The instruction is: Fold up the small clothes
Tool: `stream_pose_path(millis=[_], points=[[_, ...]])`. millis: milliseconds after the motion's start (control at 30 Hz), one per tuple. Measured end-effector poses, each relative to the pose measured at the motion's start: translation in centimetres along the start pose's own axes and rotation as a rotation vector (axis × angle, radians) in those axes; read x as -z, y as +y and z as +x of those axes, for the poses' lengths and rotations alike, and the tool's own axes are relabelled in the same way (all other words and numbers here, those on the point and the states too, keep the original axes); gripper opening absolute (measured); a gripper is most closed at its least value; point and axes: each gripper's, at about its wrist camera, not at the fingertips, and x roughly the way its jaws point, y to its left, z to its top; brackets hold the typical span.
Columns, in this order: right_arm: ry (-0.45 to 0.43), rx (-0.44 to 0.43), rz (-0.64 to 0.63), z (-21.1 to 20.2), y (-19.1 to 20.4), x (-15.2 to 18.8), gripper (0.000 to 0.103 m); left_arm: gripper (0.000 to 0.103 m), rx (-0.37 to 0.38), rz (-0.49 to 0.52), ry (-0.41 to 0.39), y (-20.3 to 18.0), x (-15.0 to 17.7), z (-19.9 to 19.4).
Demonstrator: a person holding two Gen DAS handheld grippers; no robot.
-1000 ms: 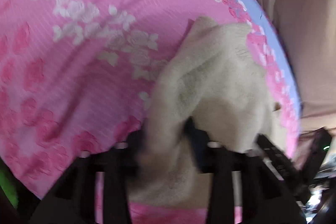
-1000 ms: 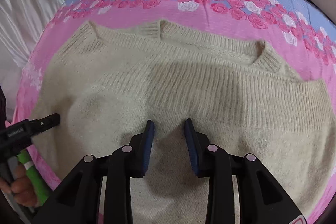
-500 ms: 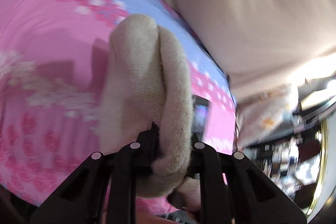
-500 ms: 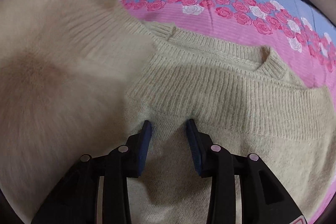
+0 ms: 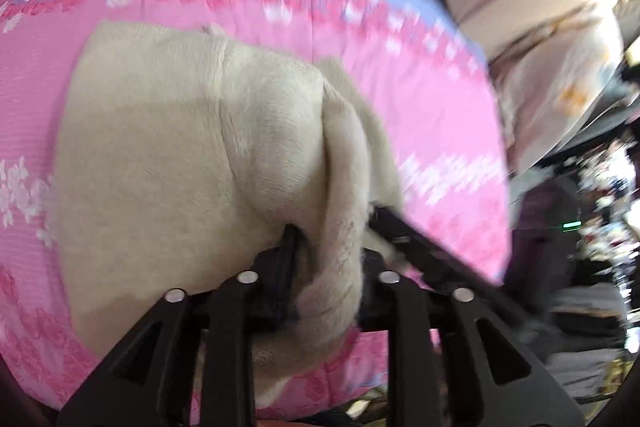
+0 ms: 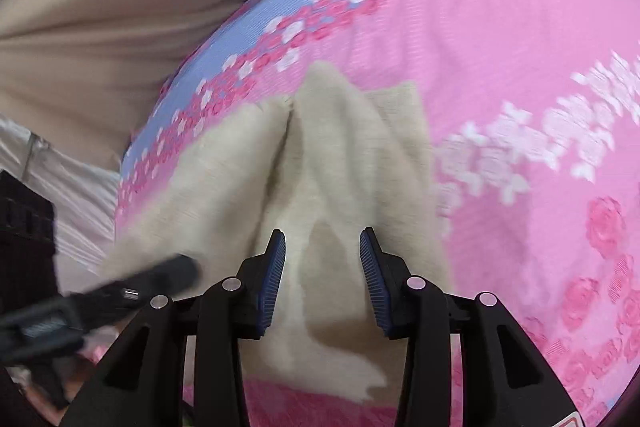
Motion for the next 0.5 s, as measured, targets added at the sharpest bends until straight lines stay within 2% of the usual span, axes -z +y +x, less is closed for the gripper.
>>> stream_pose_path(millis=[67,100,167,233,300,333,433,500], points=[[-0.007,-0.008,0.009,-0.8,-0.1,0.0,0.041,0.046,-0.013,0.055,-0.049,-1.4,0.7,-1.0],[-0.011,-0.021,0.017,-1.1,0.0,-0.1,0.046,0.051,-0.011,0.089,-0.101,-2.0,0.9,-2.3],[-0.013,-0.087,0.039,-1.4,0.1,-0.4,0.054,0.071,-0.015,0.123,-0.191,-2.1,1.4,-4.9],[0.004,-0.161,0.058,-0.9,0.9,-1.2,0.056,0.083,-0.046,0.129,-0.305,-1.5,1.3,-8.0],[0.036,-0.199,0.076,0.1,1.8,-1.7,0.063,0.086,-0.096,0.103,-0.387,0.3,1.2,-10.5],[0.061,-0.199,0.086,0.9,2.4,-1.9,0.064,0.086,-0.116,0.082,-0.4,1.1,1.0,-11.1],[0.126,-0.133,0.072,2.6,4.3,-1.9,0.064,0.086,-0.177,-0.017,-0.419,5.2,1.2,-12.7],[0.117,-0.074,0.033,2.5,5.7,-1.6,0.064,0.086,-0.214,-0.091,-0.422,7.9,1.7,-13.4]])
